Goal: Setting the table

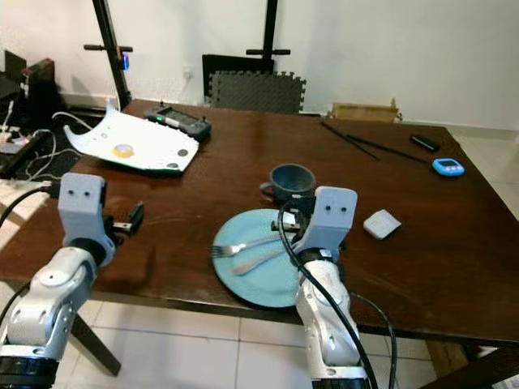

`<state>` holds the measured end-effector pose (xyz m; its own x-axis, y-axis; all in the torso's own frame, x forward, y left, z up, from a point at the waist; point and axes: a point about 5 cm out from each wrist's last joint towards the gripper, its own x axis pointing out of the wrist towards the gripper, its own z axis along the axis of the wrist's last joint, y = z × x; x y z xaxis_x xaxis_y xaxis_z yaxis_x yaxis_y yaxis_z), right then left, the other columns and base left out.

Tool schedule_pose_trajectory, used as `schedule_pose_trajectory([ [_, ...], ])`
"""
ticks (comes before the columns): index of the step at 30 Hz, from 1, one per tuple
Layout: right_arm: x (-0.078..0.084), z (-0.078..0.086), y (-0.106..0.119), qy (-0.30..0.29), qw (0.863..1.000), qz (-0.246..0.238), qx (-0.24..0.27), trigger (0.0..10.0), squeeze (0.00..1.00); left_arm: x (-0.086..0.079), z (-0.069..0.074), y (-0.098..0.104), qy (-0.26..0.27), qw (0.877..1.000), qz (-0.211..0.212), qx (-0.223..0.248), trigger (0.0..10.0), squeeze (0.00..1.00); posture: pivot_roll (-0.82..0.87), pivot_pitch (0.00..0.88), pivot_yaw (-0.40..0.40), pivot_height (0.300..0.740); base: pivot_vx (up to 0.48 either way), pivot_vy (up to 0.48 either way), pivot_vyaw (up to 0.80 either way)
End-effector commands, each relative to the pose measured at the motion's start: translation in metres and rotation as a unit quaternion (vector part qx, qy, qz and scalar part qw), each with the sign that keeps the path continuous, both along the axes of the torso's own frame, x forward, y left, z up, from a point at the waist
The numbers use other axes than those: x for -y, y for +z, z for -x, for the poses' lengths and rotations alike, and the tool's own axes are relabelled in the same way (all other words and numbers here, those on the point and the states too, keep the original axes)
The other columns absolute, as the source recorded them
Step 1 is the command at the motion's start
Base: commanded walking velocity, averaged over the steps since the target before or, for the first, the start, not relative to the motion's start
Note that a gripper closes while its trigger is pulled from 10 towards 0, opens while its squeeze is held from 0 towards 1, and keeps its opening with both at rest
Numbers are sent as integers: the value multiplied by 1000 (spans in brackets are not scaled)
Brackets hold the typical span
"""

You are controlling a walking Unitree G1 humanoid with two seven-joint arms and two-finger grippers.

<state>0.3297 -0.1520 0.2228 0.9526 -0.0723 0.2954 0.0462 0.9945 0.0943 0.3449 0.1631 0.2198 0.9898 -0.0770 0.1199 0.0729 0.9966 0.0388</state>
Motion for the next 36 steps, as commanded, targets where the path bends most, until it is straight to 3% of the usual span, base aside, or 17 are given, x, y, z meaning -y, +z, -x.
schedule_pose_trajectory([
  [1,2,0,-2,-4,1000,-4,-5,10000,0,1,1,-3,-4,1000,-3,-1,10000,0,-54,113,24,740,0,-319,0],
  [12,2,1,-3,-3,1000,-3,-5,10000,0,3,3,-2,-16,1000,1,-3,10000,0,-52,112,27,740,0,0,0],
  [16,2,1,-3,-3,1000,-4,-5,10000,0,9,5,-1,-84,994,-58,-30,10000,0,-52,113,28,740,0,0,0],
  [21,2,2,-3,-4,1000,-4,-5,10000,0,4,5,10,-116,991,-53,-33,10000,0,-47,117,28,740,0,0,0],
  [24,3,1,-3,-5,1000,-5,-6,10000,0,10,9,15,-193,977,-78,-37,10000,0,-39,119,30,740,0,0,0],
  [25,3,1,-3,-5,1000,-5,-6,10000,0,10,9,15,-193,977,-78,-37,10000,0,-39,119,30,740,0,0,0],
  [26,2,0,-3,-5,1000,-6,-6,10000,0,8,8,14,-206,977,-40,-49,10000,0,-26,124,31,740,0,0,0],
  [28,2,0,-3,-5,1000,-6,-6,10000,0,8,8,14,-206,977,-40,-49,10000,0,-26,124,31,740,0,0,0],
  [29,2,0,-3,-4,1000,-7,-6,10000,0,5,3,11,-197,979,-10,-59,10000,0,-26,124,31,740,0,0,0],
  [30,1,-1,-4,-3,1000,-8,-7,10000,0,7,-3,4,-196,977,-24,-76,10000,0,-14,129,25,740,0,0,0],
  [31,0,-1,-4,-2,1000,-8,-9,10000,0,15,-7,-2,-223,969,-61,-88,10000,0,-12,129,25,740,0,0,0],
  [32,0,-1,-4,-2,1000,-8,-9,10000,0,15,-7,-2,-223,969,-61,-88,10000,0,-12,129,25,740,0,0,0],
  [35,-4,-4,-3,5,1000,-9,-8,10000,0,33,-23,-1,-331,927,-156,-89,10000,0,-10,141,28,740,0,0,0],
  [36,-4,-4,-3,5,1000,-9,-8,10000,0,33,-23,-1,-331,927,-156,-89,10000,0,-10,141,28,740,0,0,0],
])
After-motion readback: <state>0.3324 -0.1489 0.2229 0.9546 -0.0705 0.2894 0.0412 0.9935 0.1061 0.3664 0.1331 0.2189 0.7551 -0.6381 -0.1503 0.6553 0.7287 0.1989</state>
